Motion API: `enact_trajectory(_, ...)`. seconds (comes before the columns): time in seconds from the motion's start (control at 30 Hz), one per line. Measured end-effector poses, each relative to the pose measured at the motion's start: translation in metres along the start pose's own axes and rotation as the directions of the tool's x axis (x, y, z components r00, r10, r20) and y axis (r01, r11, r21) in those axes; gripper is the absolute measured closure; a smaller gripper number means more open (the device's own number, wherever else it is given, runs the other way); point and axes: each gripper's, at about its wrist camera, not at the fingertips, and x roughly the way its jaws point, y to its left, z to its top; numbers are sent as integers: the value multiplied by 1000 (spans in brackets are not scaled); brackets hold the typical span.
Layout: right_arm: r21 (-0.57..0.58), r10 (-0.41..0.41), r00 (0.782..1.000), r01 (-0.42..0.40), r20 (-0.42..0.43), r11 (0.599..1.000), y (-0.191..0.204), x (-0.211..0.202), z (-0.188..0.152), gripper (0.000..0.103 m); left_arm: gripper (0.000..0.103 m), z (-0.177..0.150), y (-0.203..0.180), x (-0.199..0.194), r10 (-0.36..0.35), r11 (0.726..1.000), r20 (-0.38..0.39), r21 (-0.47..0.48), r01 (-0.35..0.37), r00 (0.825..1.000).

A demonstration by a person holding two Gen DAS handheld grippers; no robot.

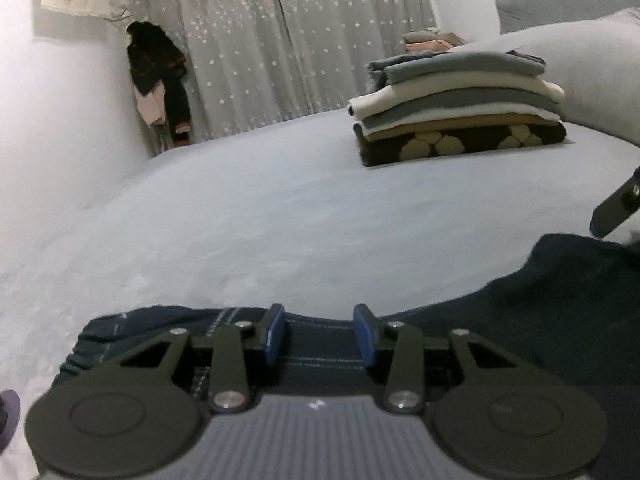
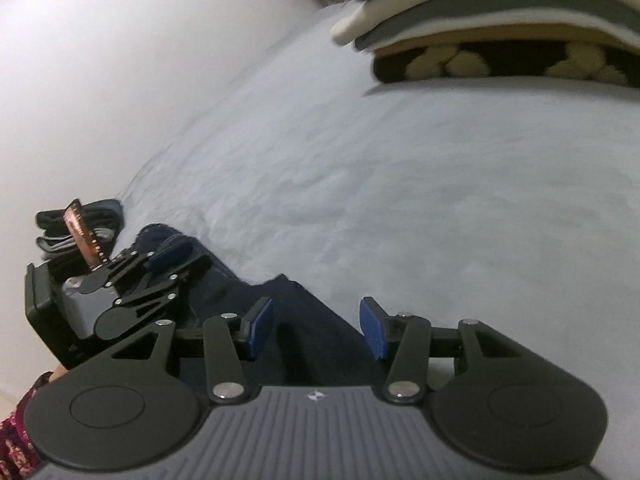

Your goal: Fold clothes

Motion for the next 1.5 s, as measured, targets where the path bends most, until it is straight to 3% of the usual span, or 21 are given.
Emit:
enact_trajectory(0.27,-8,163,982,-164,-93,986,-4,8,6,60,63,1,-1,-3,12,1000,-6,9,-12,1000)
enact_trajectory(0.47,80,266,954,-256,-142,963,-22,27,11,61,63,6,-1,-2,14,1000,-16,-2,-14,1000)
enact_trajectory(0.6,168,333,937,-314,-103,935,-28,53,11,60,63,10,-4,5,32,999,-25,13,-32,999)
enact_trajectory(0.63,169,303,949,-286,-87,943,-25,54,11,67,63,11,-5,7,44,999,-28,13,-43,999)
enact_trajectory(0.67,171,272,960,-257,-71,951,-22,56,12,89,65,12,-5,9,59,998,-28,10,-58,998)
enact_trajectory(0.7,176,239,970,-229,-40,957,-21,52,13,89,66,13,-5,10,74,997,-27,5,-74,997)
enact_trajectory(0.77,166,258,965,-261,44,951,-20,36,9,93,67,14,-5,15,103,995,-32,5,-103,994)
enact_trajectory(0.83,150,140,988,-150,72,977,-22,34,8,103,68,13,-8,21,127,992,-49,24,-126,991)
enact_trajectory(0.9,201,12,993,-36,116,979,-36,30,10,103,68,12,-10,27,151,988,-65,43,-148,986)
enact_trajectory(0.97,245,9,988,-46,151,968,-45,15,12,98,68,13,-13,27,167,985,-67,61,-163,984)
enact_trajectory(1.1,122,-58,980,35,190,992,-7,-13,-3,89,65,20,-12,17,174,984,-43,44,-172,984)
enact_trajectory(1.17,48,-84,976,76,200,996,19,-21,-17,72,58,25,-13,8,176,984,-13,22,-176,984)
enact_trajectory(1.33,-107,-132,970,156,206,982,71,-19,-55,67,57,32,-24,-21,9,1000,90,-15,-7,996)
enact_trajectory(1.43,-183,-193,965,225,176,957,83,-4,-76,68,57,30,-42,-34,-188,982,129,14,187,974)
enact_trajectory(1.5,-221,-247,951,286,188,932,83,-2,-84,67,57,24,-55,-32,-274,961,83,52,271,958)
